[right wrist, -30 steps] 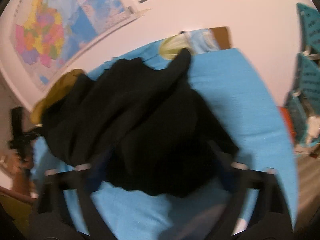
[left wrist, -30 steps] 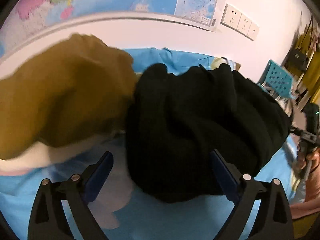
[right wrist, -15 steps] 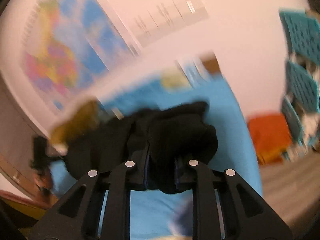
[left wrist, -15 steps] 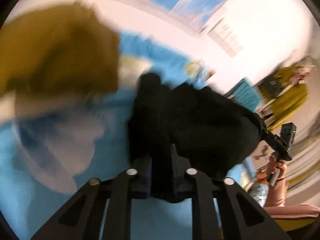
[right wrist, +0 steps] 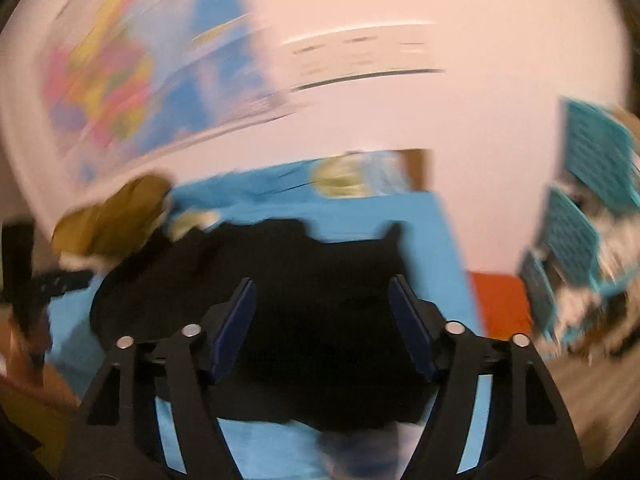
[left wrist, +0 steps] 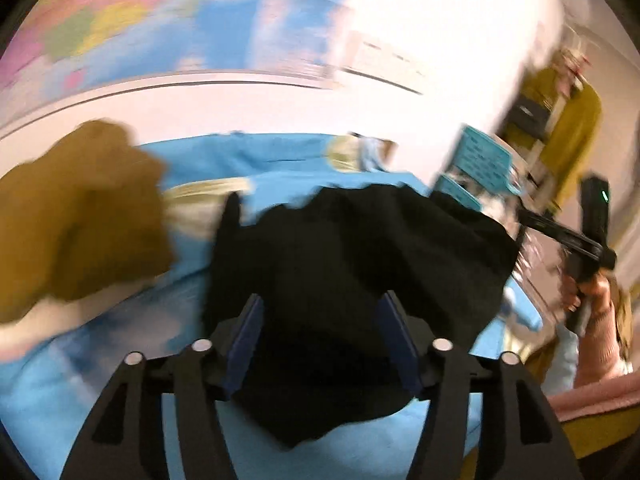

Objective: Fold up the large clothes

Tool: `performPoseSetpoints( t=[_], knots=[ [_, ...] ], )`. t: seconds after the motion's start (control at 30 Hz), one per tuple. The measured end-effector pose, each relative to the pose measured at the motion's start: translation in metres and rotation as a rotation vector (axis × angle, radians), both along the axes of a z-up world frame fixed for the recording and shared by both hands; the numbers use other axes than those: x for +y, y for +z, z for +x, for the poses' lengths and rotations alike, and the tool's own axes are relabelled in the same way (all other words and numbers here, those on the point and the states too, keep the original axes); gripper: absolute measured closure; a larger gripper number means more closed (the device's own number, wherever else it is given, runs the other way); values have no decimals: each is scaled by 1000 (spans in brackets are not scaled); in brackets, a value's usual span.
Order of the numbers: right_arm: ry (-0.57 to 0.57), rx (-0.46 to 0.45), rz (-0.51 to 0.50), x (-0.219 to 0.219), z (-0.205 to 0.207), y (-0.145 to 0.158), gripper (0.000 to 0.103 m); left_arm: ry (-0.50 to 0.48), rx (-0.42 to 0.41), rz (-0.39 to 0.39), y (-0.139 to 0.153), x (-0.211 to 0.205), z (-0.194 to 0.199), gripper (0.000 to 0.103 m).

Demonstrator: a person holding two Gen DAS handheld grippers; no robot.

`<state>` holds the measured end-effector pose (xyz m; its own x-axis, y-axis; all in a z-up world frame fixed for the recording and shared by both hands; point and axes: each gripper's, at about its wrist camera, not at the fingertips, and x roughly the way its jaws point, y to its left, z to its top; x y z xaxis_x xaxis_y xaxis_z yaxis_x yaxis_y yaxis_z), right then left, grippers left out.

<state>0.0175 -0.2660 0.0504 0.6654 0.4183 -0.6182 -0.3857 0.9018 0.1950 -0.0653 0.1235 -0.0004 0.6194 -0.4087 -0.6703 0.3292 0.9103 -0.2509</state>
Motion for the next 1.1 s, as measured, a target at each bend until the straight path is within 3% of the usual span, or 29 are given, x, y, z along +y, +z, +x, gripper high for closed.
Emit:
performPoseSetpoints(
  t=[0.07,0.13,0.2,0.3,0.43,0.6,0.73,0.9,1.1],
  knots=[
    [67,12,-82,36,12,-12,44,-33,31,61,-11,-26,16,42],
    [104,57,-116,57,27,-26,57,-52,64,99,-26,-40,29,42],
    [106,109,-161,70,44,-45,79,-38,127,135,-46,-47,44,42],
    [84,170,-208,78,64,-74,87,17,176,125,-66,-37,56,45],
    [73,179,-187,77,55,-78,81,49,171,124,-67,-32,54,47],
    [67,100,-141,69,32,-53,50,47,136,170,-61,-43,47,47],
    [76,65,-102,69,22,-39,49,48,124,175,-57,-48,45,47],
    [93,84,-83,72,21,-41,49,48,115,166,-54,-49,41,43],
    [74,161,-122,80,39,-71,53,62,127,142,-58,-46,41,40]
  ],
)
